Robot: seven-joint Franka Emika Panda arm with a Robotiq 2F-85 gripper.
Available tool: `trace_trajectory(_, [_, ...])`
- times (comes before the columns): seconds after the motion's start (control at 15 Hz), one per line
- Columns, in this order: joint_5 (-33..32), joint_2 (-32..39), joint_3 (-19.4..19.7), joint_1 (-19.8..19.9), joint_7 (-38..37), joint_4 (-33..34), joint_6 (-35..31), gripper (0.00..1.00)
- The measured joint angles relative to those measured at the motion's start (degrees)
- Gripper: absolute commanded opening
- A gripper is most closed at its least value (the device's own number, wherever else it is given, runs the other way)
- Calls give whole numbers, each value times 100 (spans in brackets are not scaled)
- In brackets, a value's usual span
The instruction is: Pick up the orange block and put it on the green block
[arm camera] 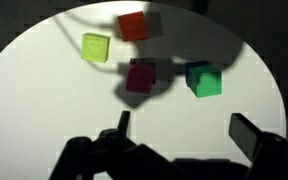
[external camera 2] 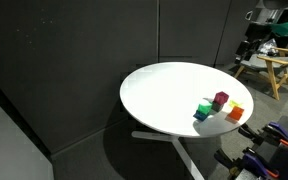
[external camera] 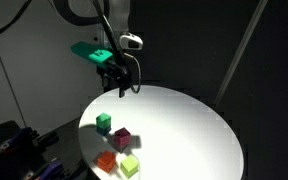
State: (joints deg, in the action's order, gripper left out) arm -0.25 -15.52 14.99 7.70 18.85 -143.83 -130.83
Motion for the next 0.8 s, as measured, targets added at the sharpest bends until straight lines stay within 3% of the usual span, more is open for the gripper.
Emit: trace_trajectory(0.8, [-287, 428, -342, 18, -301, -44, -91, 100])
